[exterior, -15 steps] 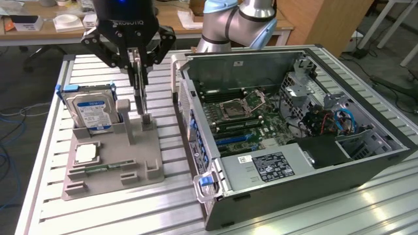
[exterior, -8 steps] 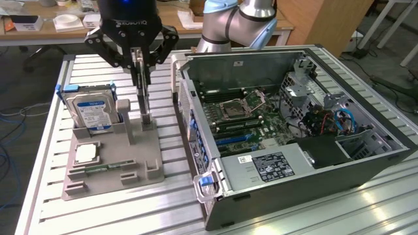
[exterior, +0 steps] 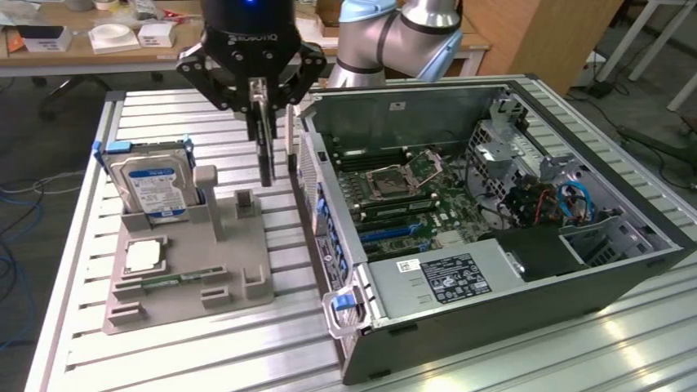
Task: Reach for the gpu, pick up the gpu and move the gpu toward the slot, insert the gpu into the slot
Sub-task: 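Pick up the gpu and move the gpu toward the slot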
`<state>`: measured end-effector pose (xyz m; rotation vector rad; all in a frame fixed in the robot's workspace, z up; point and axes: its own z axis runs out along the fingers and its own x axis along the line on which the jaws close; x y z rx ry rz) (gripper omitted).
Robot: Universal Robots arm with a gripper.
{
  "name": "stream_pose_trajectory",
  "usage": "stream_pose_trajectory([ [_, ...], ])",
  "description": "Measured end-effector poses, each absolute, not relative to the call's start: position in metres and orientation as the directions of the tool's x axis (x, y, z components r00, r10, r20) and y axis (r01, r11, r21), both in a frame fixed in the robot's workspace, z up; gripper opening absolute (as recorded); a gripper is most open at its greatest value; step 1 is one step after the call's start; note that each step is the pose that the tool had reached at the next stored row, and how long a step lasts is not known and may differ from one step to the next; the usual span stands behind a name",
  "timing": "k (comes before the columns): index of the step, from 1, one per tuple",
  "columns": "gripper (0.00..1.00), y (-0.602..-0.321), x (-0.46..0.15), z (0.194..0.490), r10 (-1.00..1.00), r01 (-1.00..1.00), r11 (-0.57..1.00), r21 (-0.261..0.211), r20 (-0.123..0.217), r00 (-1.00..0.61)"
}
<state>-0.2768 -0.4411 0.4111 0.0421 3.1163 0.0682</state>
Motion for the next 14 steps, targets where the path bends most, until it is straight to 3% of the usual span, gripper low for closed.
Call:
stream_pose_trajectory([
  [14, 0.27, -0.441, -0.237, 0.411, 0.028, 0.027, 0.999, 0.044, -0.024, -0.999],
])
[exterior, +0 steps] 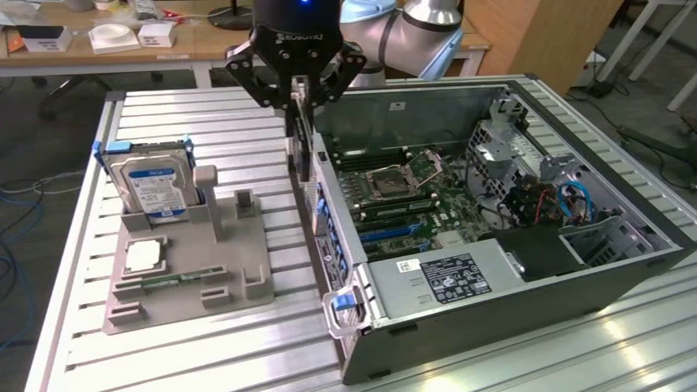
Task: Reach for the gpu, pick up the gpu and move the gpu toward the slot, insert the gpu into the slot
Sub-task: 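Pick up the gpu and move the gpu toward the slot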
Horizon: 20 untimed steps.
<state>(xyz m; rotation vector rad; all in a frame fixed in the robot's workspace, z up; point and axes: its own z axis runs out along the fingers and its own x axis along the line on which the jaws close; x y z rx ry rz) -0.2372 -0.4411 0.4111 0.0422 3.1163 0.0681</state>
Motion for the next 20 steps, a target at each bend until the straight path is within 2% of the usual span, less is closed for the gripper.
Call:
stream_pose_trajectory([
  [20, 0.27, -0.441, -0.183, 0.411, 0.027, 0.026, 0.999, 0.044, -0.023, -0.999],
])
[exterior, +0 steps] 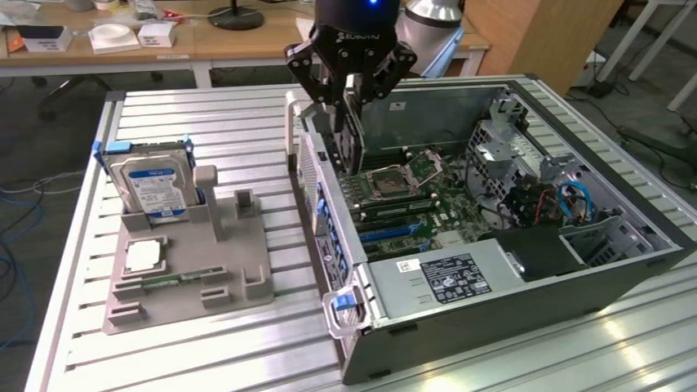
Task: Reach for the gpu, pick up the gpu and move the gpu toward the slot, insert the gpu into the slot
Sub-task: 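Pick up the gpu and move the gpu toward the slot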
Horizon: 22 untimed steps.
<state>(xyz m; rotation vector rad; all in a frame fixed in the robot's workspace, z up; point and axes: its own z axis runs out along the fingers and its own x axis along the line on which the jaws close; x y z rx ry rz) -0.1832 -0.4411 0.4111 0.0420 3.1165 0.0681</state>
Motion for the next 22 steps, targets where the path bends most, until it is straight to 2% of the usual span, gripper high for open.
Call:
stream_pose_trajectory([
  [22, 0.27, -0.441, -0.137, 0.411, 0.028, 0.027, 0.999, 0.044, -0.023, -0.999],
])
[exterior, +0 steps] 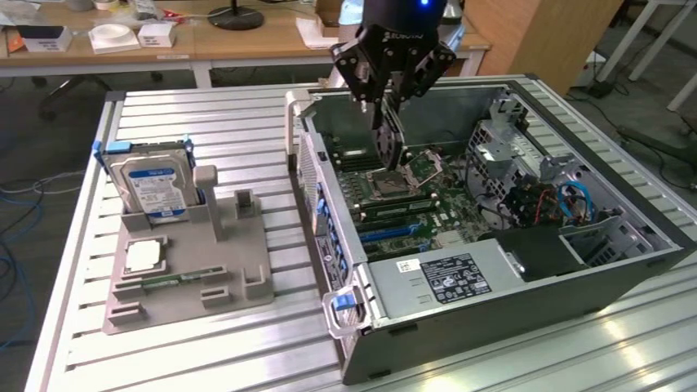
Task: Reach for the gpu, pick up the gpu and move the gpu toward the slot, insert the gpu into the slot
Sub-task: 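Pick up the gpu and move the gpu toward the slot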
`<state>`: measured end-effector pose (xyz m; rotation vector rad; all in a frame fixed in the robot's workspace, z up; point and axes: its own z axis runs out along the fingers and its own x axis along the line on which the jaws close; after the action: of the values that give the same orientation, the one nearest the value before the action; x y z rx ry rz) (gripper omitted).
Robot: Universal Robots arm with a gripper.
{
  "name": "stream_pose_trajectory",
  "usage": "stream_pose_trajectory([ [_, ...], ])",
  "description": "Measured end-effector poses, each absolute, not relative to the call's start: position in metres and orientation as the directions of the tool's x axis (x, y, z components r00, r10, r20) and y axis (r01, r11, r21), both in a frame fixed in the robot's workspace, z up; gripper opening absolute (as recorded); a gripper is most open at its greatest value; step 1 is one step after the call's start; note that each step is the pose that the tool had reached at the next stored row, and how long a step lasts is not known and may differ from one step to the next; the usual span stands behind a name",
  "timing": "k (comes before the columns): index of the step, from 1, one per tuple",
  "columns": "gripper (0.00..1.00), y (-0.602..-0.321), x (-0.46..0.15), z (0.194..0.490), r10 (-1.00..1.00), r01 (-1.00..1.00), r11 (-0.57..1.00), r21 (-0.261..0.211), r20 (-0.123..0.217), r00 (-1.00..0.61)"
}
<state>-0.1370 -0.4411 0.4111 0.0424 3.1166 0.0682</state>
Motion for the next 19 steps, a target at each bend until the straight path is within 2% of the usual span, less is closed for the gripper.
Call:
stream_pose_trajectory([
  [19, 0.27, -0.441, -0.086, 0.411, 0.028, 0.027, 0.999, 0.044, -0.018, -0.999],
])
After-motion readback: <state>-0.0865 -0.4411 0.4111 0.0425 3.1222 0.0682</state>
